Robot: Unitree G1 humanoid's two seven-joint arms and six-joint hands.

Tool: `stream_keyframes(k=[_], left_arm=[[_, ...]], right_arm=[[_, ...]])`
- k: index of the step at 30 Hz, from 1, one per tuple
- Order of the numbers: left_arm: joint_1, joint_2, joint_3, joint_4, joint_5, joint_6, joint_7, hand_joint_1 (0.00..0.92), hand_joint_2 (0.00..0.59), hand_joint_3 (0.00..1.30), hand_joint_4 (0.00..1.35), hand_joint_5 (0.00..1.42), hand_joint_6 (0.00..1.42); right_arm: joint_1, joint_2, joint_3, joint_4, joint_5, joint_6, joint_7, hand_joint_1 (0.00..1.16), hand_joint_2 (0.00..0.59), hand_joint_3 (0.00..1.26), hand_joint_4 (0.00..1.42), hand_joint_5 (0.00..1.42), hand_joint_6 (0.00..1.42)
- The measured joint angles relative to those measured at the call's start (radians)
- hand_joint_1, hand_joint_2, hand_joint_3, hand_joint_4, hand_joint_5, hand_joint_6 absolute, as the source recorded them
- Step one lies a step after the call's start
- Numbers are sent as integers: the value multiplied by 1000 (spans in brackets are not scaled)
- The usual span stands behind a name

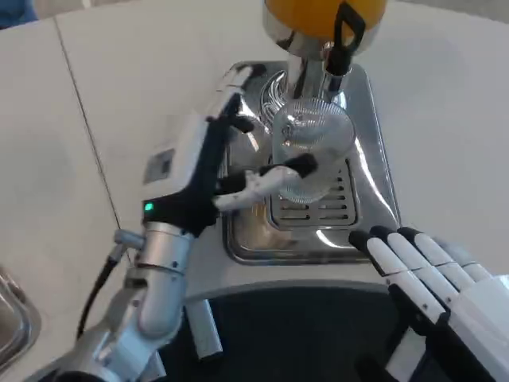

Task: Grasp the cup under the faucet to collect the drink, then remove the cup.

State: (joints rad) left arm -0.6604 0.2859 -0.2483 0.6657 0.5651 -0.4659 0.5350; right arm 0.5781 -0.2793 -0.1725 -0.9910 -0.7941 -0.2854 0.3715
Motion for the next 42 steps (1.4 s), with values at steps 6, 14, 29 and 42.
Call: stream_keyframes(k=[6,14,29,42], left_arm=[[122,114,62,-194,-1,-2,-42,219,30,112,68,462,529],[431,308,184,-578,126,36,-105,93,48,0,0,68,150],[883,318,282,-978,256,173,-278,0,50,0,0,0,47],[938,279,281,-1025,266,174,-297,0,51,0,0,0,57]], right_arm=[[-11,15,34,1,-5,0,0,267,485,0,0,0,48],[-30,56,22,2,49,53,-5,266,485,0,0,0,48],[-193,114,-8,-20,307,242,-23,440,465,0,0,0,0],[-462,103,-4,10,346,488,-23,443,450,0,0,0,0]])
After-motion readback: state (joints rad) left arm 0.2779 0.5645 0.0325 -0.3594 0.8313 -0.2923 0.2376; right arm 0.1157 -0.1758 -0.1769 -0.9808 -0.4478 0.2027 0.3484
